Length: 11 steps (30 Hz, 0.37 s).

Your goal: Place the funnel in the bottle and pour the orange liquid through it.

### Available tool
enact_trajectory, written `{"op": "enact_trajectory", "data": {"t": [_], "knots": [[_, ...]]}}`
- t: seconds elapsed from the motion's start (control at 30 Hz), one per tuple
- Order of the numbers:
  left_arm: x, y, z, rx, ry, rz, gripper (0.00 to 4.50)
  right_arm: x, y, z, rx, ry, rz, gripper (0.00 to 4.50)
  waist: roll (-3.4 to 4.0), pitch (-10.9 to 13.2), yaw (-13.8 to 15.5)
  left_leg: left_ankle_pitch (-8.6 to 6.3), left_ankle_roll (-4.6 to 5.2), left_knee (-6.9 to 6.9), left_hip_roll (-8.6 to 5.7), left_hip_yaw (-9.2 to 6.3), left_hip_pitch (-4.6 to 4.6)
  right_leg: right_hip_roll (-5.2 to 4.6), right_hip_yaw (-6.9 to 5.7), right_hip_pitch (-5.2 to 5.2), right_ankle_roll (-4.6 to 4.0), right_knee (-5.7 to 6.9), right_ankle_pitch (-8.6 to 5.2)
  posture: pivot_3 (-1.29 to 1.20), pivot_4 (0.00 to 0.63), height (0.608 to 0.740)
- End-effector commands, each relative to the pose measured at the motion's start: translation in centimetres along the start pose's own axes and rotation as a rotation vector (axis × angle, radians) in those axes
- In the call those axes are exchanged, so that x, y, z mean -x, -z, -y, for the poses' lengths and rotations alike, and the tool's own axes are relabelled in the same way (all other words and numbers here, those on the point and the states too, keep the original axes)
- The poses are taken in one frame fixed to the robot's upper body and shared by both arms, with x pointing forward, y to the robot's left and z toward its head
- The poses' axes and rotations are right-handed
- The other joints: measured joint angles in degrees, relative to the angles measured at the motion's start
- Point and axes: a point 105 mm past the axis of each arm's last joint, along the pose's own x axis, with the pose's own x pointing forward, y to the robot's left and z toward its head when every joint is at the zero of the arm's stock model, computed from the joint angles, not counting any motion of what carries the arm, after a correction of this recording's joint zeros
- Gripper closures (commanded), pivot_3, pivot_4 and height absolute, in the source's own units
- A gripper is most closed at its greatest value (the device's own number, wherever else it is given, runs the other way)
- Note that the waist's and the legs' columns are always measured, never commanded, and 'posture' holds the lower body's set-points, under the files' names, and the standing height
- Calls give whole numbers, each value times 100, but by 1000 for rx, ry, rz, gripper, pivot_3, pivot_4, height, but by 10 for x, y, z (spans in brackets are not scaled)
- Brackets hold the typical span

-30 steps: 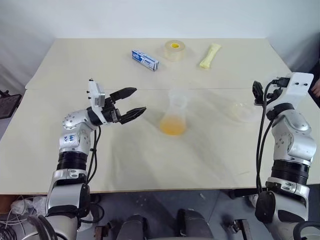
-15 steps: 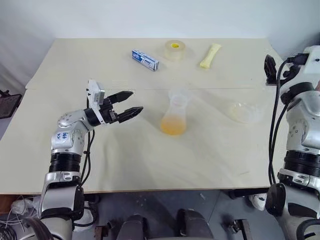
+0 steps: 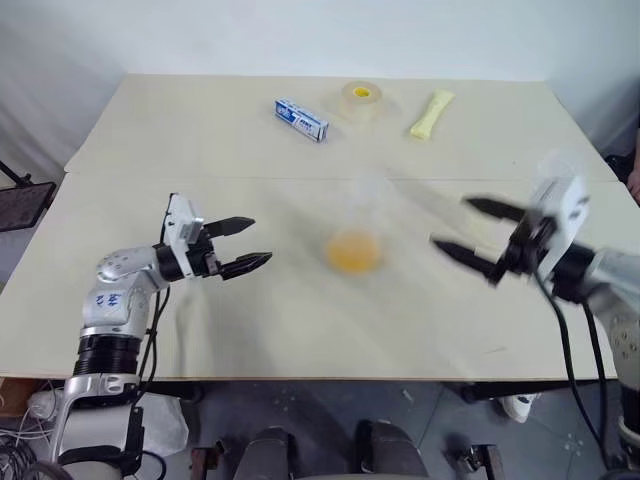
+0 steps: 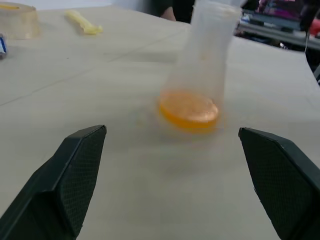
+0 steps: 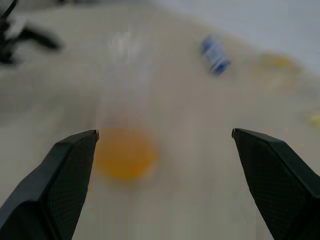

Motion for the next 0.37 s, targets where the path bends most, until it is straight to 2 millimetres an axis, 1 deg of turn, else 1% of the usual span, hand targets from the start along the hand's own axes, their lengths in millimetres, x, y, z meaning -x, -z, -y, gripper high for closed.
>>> {"op": "enact_trajectory", "data": {"t": [0.03,0.1,0.23,0.37], "knots": [[13,0,5,-85,39,-29,0,10,11,-13,64,-67,-30,30,-2,-1,22,0,0,2,2,2,4,1,0,4,0,-1,0,0,150,740],[21,8,8,-107,54,-58,0,16,29,-13,41,-72,-73,30,-3,-2,28,0,0,6,2,7,7,1,3,5,1,-2,0,0,150,740],[28,8,11,-129,89,-71,0,27,54,-8,15,-66,-122,30,-3,-1,75,0,0,8,3,9,9,3,2,6,1,-1,0,0,150,740],[27,2,10,-186,98,-57,0,25,52,0,13,-33,-95,30,-3,-1,99,0,0,18,3,8,6,1,2,8,1,-1,0,0,150,740]]}}
